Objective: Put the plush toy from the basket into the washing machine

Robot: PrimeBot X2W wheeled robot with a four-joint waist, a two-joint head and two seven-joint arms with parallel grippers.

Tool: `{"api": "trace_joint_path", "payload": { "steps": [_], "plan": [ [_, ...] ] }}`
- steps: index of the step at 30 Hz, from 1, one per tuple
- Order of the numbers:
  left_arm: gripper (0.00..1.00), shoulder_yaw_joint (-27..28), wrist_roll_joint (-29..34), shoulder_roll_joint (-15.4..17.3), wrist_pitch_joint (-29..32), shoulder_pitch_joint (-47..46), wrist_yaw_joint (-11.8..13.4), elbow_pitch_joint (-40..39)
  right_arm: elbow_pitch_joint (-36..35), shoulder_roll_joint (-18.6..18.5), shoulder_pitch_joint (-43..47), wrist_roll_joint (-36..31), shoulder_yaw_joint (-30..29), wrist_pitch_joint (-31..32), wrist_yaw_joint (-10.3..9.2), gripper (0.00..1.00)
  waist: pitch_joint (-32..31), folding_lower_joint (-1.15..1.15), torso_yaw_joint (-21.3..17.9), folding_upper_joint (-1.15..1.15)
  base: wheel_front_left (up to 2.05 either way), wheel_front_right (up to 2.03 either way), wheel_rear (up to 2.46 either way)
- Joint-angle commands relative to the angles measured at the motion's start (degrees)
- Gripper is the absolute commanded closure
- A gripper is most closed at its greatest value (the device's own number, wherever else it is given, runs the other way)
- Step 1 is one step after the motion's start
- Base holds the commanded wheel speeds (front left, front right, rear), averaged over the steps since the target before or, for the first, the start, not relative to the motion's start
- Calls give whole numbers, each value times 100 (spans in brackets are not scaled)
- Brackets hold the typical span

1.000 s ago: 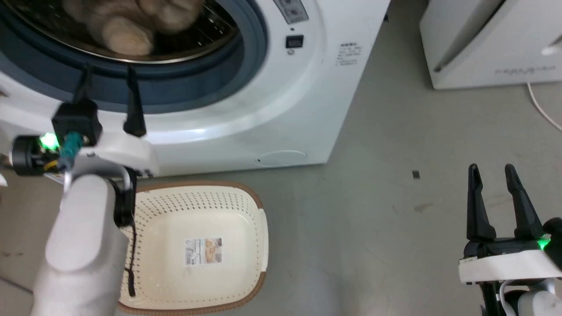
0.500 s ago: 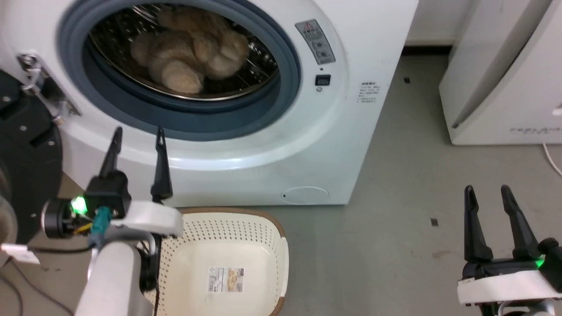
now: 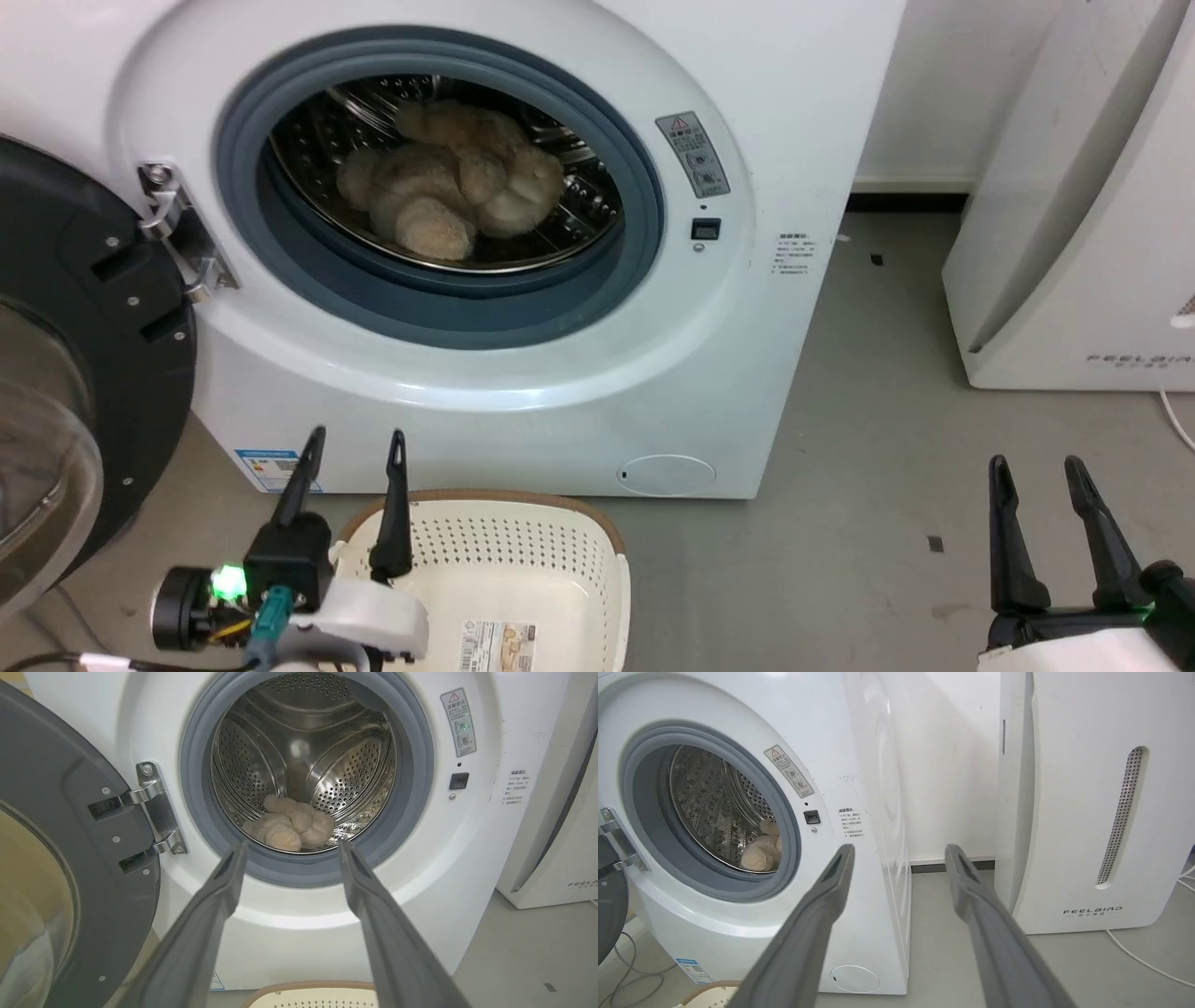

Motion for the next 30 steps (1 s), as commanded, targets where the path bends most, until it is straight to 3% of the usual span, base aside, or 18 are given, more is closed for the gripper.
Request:
{"api": "trace_joint_path", "payload": {
  "steps": [1, 10, 11, 30],
  "plan": [
    [0, -7, 41, -26, -30, 148, -2, -10, 0, -4, 104, -45, -19, -25, -4, 0, -72, 1, 51, 0, 0, 0, 0],
    [0, -28, 73, -74, -30, 311, -68, 76, 35, -4, 168, -34, -67, -25, -4, 0, -153, 1, 187, 0, 0, 0, 0],
    [100, -33, 45, -52, 0, 232, -53, 70, 29, 0, 115, -7, -59, 1, 0, 100, -156, 1, 188, 0, 0, 0, 0],
    [100, 12, 61, -84, 185, 270, -87, -44, 32, 0, 54, -139, 17, 183, 0, 100, -174, 1, 147, 0, 0, 0, 0]
  ]
}}
